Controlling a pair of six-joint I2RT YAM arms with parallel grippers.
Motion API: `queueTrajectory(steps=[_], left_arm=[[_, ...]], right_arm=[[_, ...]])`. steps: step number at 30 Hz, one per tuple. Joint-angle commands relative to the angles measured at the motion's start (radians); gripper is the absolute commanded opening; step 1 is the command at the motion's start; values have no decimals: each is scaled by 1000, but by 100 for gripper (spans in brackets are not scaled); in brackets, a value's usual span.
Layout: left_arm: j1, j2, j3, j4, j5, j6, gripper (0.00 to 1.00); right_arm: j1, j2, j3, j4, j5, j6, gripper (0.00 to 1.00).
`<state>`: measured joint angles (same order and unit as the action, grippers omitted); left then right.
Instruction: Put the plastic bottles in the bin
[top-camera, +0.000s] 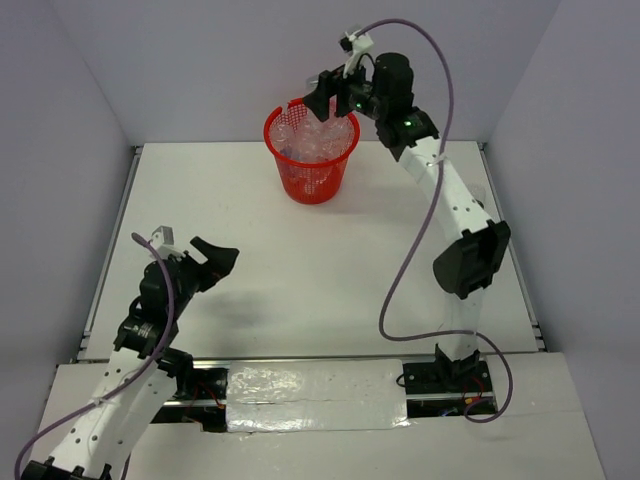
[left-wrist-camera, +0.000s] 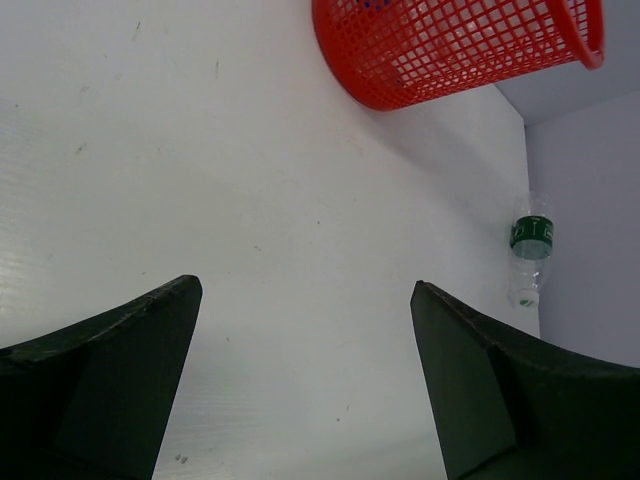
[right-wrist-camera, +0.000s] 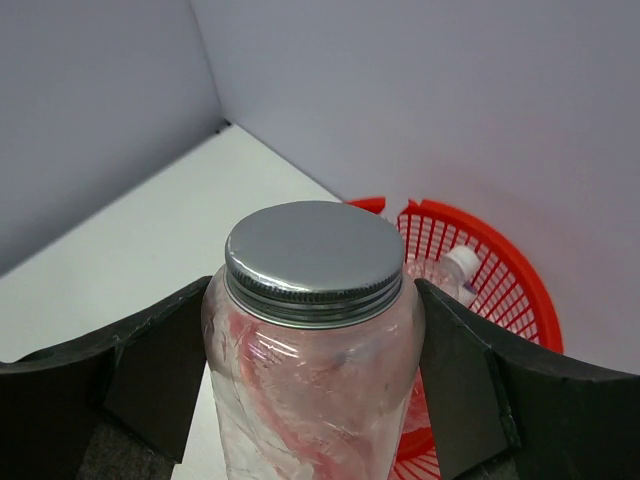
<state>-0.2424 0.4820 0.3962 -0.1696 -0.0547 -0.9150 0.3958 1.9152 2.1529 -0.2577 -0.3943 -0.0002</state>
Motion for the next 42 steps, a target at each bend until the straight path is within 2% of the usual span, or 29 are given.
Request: queueTrajectory(steps=[1, 8, 11, 12, 14, 15, 16, 23, 26, 28, 32, 34, 38, 41, 42], left_arm=[[5, -52, -8, -11, -7, 7, 99], [5, -112, -11, -68, -28, -2, 99], [5, -114, -16, -62, -25, -8, 99], [5, -109, -16, -59, -24, -8, 99], [5, -100, -13, -51, -17, -5, 99], [5, -89, -7, -48, -16, -5, 99], [5, -85, -2, -50, -16, -4, 99], [5, -75, -7, -33, -10, -4, 99], [5, -76, -2, -33, -13, 1, 100], [5, -75, 1, -36, -17, 7, 99], [6, -72, 1, -30, -17, 16, 99], [5, -71, -3, -18, -14, 19, 99], [6, -54, -16, 16, 1, 25, 99], [6, -25, -20, 50, 19, 28, 99], [6, -16, -23, 59, 30, 30, 99]], right_arm=[[20, 94, 25, 83, 80, -7, 16], [20, 151, 19, 126, 155, -40, 21], [21, 159, 4, 135, 176, -49, 34], [21, 160, -5, 138, 184, -47, 52], [21, 159, -16, 143, 192, -40, 74], [21, 151, -25, 144, 201, -34, 97], [20, 147, -30, 144, 198, -35, 100], [-11, 88, -31, 88, 137, -3, 100], [-32, 7, -57, 34, 78, 10, 100], [-66, -39, -88, 6, 14, 9, 100], [-182, -159, -253, -75, -188, 14, 99], [-262, -215, -313, -135, -201, 9, 100], [-388, -278, -464, -394, -97, -95, 100], [-523, -324, -595, -482, 66, -113, 100], [-549, -338, -631, -485, 172, -107, 99]])
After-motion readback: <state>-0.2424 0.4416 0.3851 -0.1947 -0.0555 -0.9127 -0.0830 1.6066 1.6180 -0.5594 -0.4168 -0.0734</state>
